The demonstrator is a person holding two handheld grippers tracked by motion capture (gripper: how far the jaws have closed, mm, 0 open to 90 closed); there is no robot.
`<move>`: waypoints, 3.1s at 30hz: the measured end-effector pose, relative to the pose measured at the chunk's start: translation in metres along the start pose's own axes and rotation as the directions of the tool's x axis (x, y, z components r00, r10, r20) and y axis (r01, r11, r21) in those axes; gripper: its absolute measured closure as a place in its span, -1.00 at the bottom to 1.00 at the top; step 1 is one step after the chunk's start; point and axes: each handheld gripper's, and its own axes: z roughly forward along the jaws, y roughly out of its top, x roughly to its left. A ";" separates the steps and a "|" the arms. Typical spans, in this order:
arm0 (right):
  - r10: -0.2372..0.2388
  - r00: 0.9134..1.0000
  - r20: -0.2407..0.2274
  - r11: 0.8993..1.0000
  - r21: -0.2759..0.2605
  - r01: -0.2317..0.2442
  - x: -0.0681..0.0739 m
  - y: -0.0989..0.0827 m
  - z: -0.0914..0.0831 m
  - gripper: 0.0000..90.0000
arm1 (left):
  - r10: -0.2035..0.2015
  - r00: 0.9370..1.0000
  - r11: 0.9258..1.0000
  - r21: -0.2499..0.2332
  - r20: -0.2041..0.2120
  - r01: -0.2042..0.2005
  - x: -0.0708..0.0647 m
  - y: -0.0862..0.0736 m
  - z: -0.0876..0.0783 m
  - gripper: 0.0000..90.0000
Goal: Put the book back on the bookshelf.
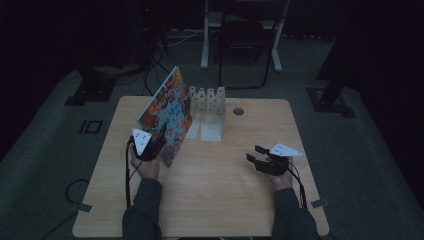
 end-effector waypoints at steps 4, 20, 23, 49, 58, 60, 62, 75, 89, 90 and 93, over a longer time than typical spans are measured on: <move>0.000 1.000 -0.001 1.000 0.002 0.000 0.000 0.000 0.001 -0.04 | 0.011 1.000 1.000 0.009 -0.009 -0.011 0.005 0.000 -0.001 0.37; 0.002 1.000 -0.003 1.000 0.002 -0.002 0.000 0.000 0.001 -0.04 | 0.053 0.998 0.998 0.035 -0.023 -0.052 0.010 0.001 0.003 0.42; 0.002 1.000 -0.003 1.000 0.002 -0.002 0.000 0.000 0.001 -0.04 | 0.055 0.998 0.998 0.037 -0.018 -0.055 0.011 0.001 0.005 0.40; 0.001 1.000 -0.009 1.000 0.008 -0.001 0.000 -0.001 0.002 -0.04 | 0.008 1.000 0.999 0.037 -0.016 -0.007 0.026 -0.005 -0.007 0.21; -0.001 1.000 -0.009 1.000 0.009 0.001 0.001 -0.001 0.002 -0.04 | 0.003 1.000 0.999 0.046 0.024 -0.004 0.027 -0.002 -0.015 0.18; 0.001 1.000 -0.010 1.000 0.011 -0.001 0.001 -0.001 0.002 -0.04 | -0.002 1.000 0.999 0.042 0.030 0.000 0.027 -0.002 -0.017 0.16; 0.002 1.000 -0.011 1.000 0.011 -0.002 0.001 -0.001 0.002 -0.04 | -0.019 0.999 0.999 0.042 0.036 0.017 0.027 -0.003 -0.019 0.13; 0.003 1.000 -0.010 1.000 0.012 -0.003 0.001 -0.001 0.002 -0.05 | -0.023 0.999 0.999 0.045 0.047 0.021 0.030 -0.005 -0.039 -0.11; 0.006 1.000 -0.010 1.000 0.020 -0.006 0.000 -0.002 0.003 -0.07 | -0.034 0.998 0.993 0.115 0.053 0.028 0.039 -0.028 -0.063 -0.19; 0.006 1.000 -0.011 1.000 0.020 -0.006 0.000 -0.002 0.003 -0.07 | -0.037 0.998 0.992 0.123 0.051 0.031 0.040 -0.030 -0.064 -0.19; 0.005 1.000 -0.010 1.000 0.022 -0.005 0.001 -0.002 0.003 -0.07 | -0.055 0.997 0.989 0.142 0.049 0.048 0.043 -0.035 -0.066 -0.19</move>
